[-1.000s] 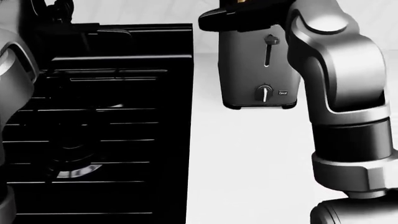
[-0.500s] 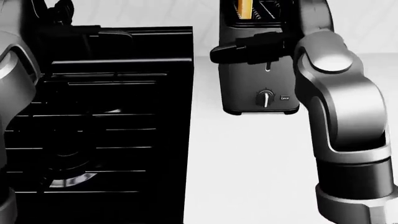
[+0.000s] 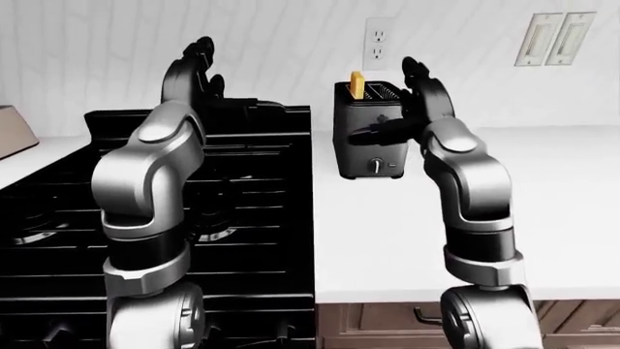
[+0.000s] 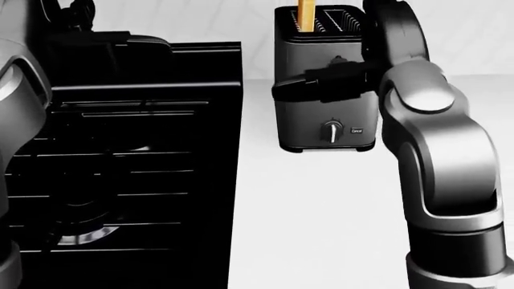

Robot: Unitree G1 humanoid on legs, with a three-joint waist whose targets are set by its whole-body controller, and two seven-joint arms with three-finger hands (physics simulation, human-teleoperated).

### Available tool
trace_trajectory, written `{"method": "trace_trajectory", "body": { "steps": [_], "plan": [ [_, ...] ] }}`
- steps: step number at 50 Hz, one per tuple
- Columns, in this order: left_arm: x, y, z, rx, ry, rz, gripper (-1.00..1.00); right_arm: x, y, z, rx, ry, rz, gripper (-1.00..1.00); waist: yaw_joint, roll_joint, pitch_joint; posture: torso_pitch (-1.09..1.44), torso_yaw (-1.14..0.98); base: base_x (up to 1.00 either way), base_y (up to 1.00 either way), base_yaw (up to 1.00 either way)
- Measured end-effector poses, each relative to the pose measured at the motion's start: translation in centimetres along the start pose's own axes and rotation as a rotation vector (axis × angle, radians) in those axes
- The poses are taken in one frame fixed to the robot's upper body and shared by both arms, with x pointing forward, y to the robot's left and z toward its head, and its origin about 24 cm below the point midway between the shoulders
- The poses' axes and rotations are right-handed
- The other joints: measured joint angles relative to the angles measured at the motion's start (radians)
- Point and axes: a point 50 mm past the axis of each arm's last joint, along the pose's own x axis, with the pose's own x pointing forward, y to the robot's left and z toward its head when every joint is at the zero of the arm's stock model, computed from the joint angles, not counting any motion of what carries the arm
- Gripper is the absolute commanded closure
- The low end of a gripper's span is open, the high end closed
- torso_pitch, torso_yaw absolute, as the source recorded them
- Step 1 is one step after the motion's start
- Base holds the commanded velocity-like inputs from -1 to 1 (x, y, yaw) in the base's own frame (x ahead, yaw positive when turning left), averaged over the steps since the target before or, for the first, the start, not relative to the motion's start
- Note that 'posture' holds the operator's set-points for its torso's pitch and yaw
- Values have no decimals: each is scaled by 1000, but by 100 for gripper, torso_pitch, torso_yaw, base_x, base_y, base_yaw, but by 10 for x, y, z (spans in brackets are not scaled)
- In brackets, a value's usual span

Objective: Push down the lever of the toaster to turn it on.

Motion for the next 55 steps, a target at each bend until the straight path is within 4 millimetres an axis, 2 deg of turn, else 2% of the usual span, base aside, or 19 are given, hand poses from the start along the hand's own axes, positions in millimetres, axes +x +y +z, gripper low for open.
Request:
{"method": "trace_trajectory", "body": {
  "steps": [9, 18, 33, 55],
  "plan": [
    [0, 0, 1, -1, -2, 2, -100, 2, 5, 1, -4, 1, 23, -100, -1, -1, 0, -37, 0, 0, 0, 0],
    [0, 1, -2, -1, 4, 5, -100, 5, 9, -16, 0, 44, 30, -100, 1, 0, 0, -37, 0, 0, 0, 0],
    [-1, 0, -1, -1, 0, 3, -100, 11, 9, -32, -2, 74, 25, -100, 3, 1, -4, -37, 0, 0, 0, 0],
    [1, -2, 0, -4, 0, -1, -100, 29, 8, -31, 7, 81, 11, -100, 0, 3, -3, -37, 0, 0, 0, 0]
  ]
}}
